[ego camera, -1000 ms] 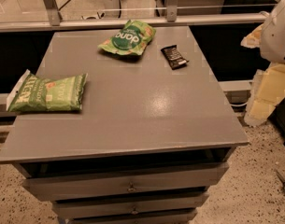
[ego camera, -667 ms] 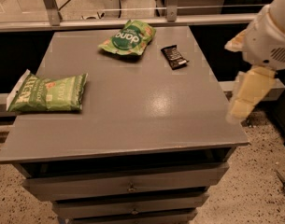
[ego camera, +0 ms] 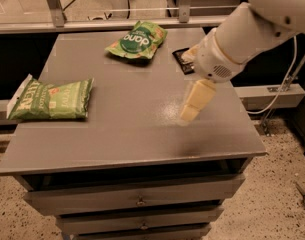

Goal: Pick green jalapeno chip bag

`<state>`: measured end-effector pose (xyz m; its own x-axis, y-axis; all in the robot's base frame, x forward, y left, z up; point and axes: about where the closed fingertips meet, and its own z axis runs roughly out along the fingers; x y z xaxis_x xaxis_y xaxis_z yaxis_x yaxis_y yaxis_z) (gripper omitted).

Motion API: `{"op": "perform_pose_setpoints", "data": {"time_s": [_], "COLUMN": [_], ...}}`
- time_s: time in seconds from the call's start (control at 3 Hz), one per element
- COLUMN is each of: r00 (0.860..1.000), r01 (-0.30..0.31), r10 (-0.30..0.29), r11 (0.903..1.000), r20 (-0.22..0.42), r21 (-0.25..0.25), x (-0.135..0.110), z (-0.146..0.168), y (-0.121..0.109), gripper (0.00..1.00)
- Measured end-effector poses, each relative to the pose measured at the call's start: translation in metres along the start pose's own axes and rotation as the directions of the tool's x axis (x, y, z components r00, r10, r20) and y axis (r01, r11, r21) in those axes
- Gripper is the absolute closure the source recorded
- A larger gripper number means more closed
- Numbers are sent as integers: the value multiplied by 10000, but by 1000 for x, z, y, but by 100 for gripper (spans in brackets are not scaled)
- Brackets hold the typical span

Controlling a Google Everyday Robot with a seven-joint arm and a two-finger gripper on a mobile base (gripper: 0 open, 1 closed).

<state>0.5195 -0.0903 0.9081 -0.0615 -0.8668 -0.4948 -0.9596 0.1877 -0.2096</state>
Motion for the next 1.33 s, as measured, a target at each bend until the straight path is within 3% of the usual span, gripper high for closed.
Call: {"op": "perform_pose_setpoints", "data": {"time_s": [0.33,0.67,1.0,1.33], "r00": [9937,9738,9440,9143], "r01": [143,-210,-542,-473], "r10": [-157,218,714,917], "r11": [9998,9998,9966,9915], "r20": [1105,2264,3220,3944], "r21": [134,-58,-621,-1211], "x": [-35,-70,-109,-150], "z": [40,78,111,136], "y": [-23,-46,-54,-45], "gripper": [0,0,0,0]}}
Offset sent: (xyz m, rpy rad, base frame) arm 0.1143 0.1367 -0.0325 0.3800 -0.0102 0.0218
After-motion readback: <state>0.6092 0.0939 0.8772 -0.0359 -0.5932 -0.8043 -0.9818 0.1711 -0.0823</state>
